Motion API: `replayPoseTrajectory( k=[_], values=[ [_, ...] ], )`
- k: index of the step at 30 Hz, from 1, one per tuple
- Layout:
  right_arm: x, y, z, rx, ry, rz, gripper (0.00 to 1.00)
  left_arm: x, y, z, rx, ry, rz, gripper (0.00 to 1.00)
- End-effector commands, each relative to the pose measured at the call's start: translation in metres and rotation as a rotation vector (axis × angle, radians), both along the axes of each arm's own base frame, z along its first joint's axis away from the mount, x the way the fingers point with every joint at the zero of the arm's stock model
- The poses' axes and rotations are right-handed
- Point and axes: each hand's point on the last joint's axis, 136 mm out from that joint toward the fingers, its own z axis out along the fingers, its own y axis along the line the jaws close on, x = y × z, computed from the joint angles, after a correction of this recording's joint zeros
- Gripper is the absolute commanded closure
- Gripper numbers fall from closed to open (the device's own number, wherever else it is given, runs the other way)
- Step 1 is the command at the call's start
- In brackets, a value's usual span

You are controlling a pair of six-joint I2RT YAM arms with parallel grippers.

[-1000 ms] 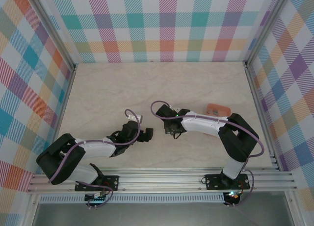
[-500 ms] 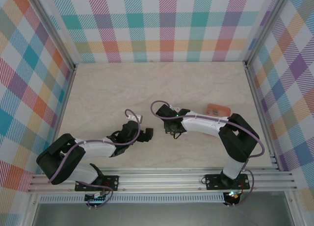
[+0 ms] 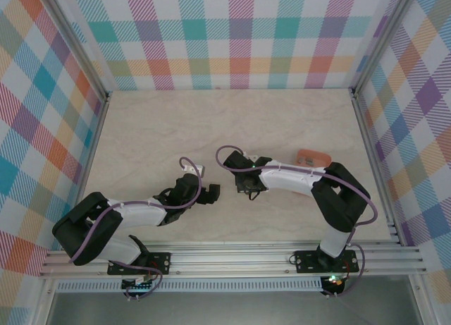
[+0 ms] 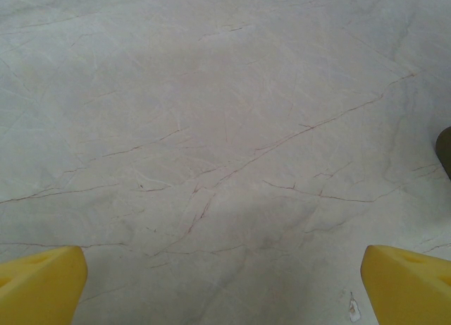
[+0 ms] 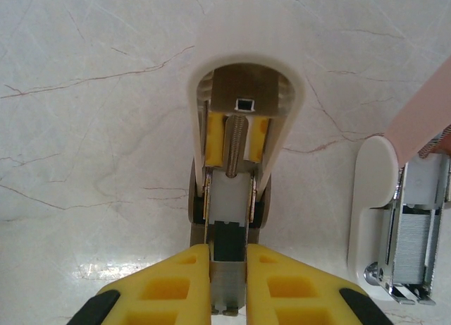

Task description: Load the staples into the stapler

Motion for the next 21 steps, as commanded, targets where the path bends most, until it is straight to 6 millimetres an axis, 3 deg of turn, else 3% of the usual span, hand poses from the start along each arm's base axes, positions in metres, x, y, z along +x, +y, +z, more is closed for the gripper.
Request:
replayPoseTrajectory(
  k=[1, 16, 21],
  values=[
    [-0.001, 0.007, -0.002, 0.006, 0.010, 0.006, 0.84, -0.003, -0.002, 0.000, 0.027, -0.008, -0.021, 0.00],
    [-0.001, 0.007, -0.003, 0.000, 0.014, 0.004, 0.85, -0.002, -0.002, 0.000, 0.032, -0.006, -0.024, 0.00],
    [0.001, 0.007, 0.008, 0.008, -0.008, 0.004, 0.85, -0.002, -0.003, 0.001, 0.031, -0.009, -0.025, 0.00]
  ],
)
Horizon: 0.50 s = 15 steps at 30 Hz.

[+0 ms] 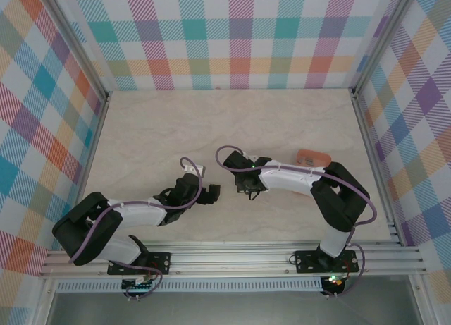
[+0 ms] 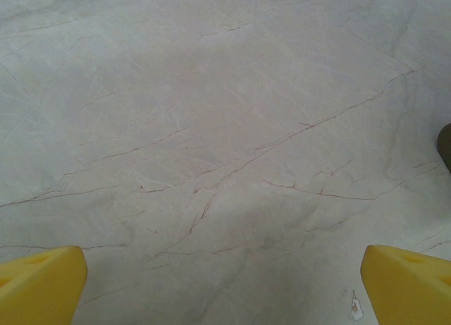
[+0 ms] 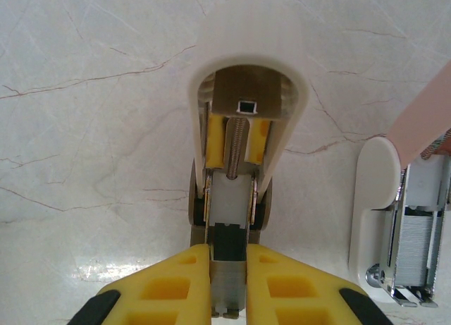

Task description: Load the staples into the stapler

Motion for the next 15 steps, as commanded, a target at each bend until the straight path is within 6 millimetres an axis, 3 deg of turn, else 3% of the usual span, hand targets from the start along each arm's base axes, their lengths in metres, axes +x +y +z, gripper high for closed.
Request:
replayPoseTrajectory(
  k=[1, 7, 15],
  values=[
    [0.002, 0.007, 0.012, 0.013, -0.017, 0.004, 0.85, -0.002, -0.003, 0.000, 0.019, -0.002, -0.013, 0.00],
    [0.005, 0.004, 0.029, 0.029, -0.058, -0.002, 0.84, -0.002, -0.004, 0.001, 0.019, -0.003, -0.021, 0.00],
    [0.003, 0.007, 0.016, 0.017, -0.025, 0.000, 0.84, -0.002, -0.004, 0.001, 0.022, -0.004, -0.018, 0.00]
  ],
)
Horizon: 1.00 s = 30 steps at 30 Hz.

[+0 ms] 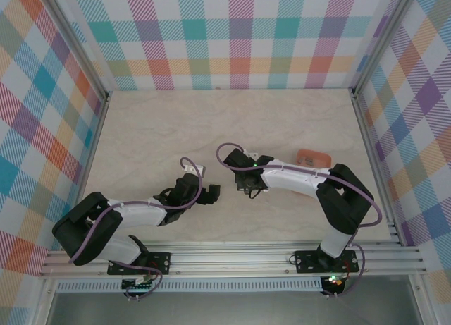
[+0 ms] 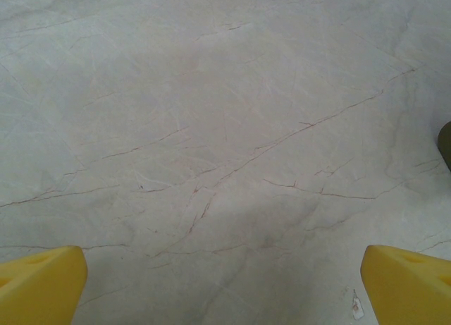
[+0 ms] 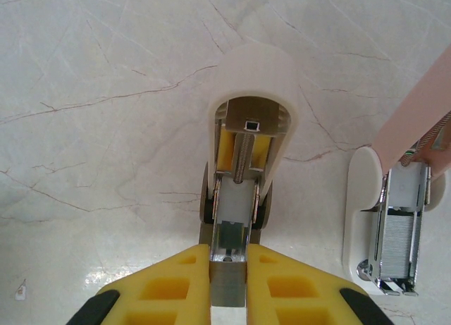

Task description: Load the staples into the stapler

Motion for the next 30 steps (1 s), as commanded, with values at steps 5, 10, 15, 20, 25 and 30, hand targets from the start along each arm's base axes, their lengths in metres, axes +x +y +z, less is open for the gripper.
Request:
replayPoseTrajectory(
  k=[5, 10, 15, 20, 25, 30],
  values=[
    [-0.002, 0.005, -0.007, -0.004, 0.021, -0.001, 0.84, -0.001, -0.004, 0.001, 0.018, -0.002, -0.016, 0.00],
    [-0.004, 0.004, -0.012, -0.007, 0.030, -0.006, 0.84, -0.002, -0.004, 0.001, 0.020, -0.001, -0.018, 0.00],
    [-0.005, 0.004, -0.015, -0.007, 0.036, -0.007, 0.84, -0.001, -0.003, 0.001, 0.020, -0.002, -0.015, 0.00],
    [-0.005, 0.004, -0.017, -0.009, 0.040, -0.007, 0.84, -0.001, -0.004, 0.002, 0.020, -0.004, -0.015, 0.00],
    [-0.006, 0.004, -0.020, -0.011, 0.046, -0.008, 0.84, -0.002, -0.004, 0.001, 0.020, -0.002, -0.018, 0.00],
    [-0.006, 0.004, -0.019, -0.012, 0.047, -0.008, 0.85, -0.002, -0.004, 0.001, 0.021, -0.002, -0.017, 0.00]
  ],
)
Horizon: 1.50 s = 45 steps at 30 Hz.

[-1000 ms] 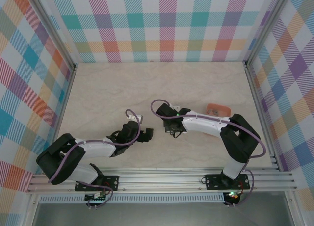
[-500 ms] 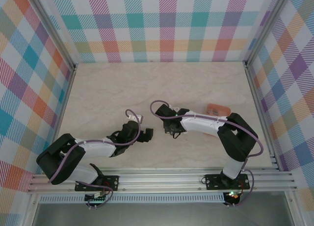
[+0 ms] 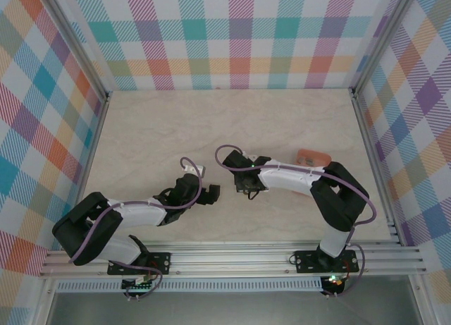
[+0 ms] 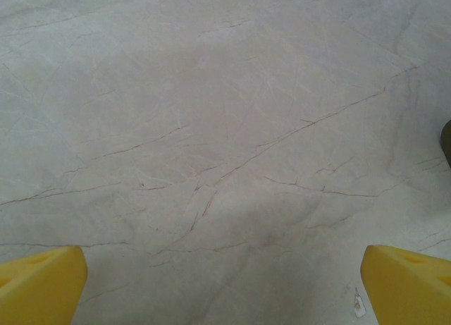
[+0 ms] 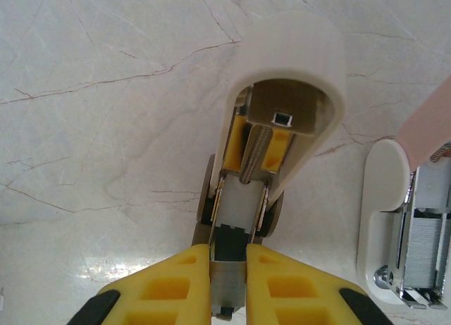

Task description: Load the staples into the stapler

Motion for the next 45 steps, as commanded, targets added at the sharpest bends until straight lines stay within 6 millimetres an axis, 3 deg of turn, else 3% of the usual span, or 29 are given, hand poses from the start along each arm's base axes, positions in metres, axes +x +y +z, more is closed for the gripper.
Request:
replayPoseTrajectory(
  k=[1, 9, 19, 29, 35, 39, 45],
  values=[
    [-0.004, 0.003, -0.004, 0.001, 0.016, -0.009, 0.85, -0.001, -0.004, 0.002, 0.018, -0.005, -0.017, 0.00],
    [-0.004, -0.007, 0.026, 0.046, -0.046, -0.069, 0.84, -0.002, -0.013, 0.002, -0.003, -0.008, -0.061, 0.00],
    [-0.009, -0.042, 0.064, 0.065, -0.126, -0.133, 0.82, -0.012, -0.074, 0.018, -0.203, 0.107, -0.260, 0.01],
    [-0.018, -0.092, 0.070, 0.113, -0.162, -0.200, 0.81, -0.008, -0.117, 0.026, -0.361, 0.252, -0.300, 0.31],
    [-0.020, -0.104, 0.069, 0.133, -0.166, -0.197, 0.80, -0.011, -0.138, 0.023, -0.366, 0.323, -0.326, 0.41],
    [-0.021, -0.107, 0.068, 0.132, -0.167, -0.194, 0.80, -0.014, -0.153, 0.019, -0.355, 0.372, -0.360, 0.56],
    [-0.023, -0.111, 0.069, 0.141, -0.181, -0.197, 0.80, -0.011, -0.146, 0.010, -0.267, 0.377, -0.313, 0.56]
  ],
)
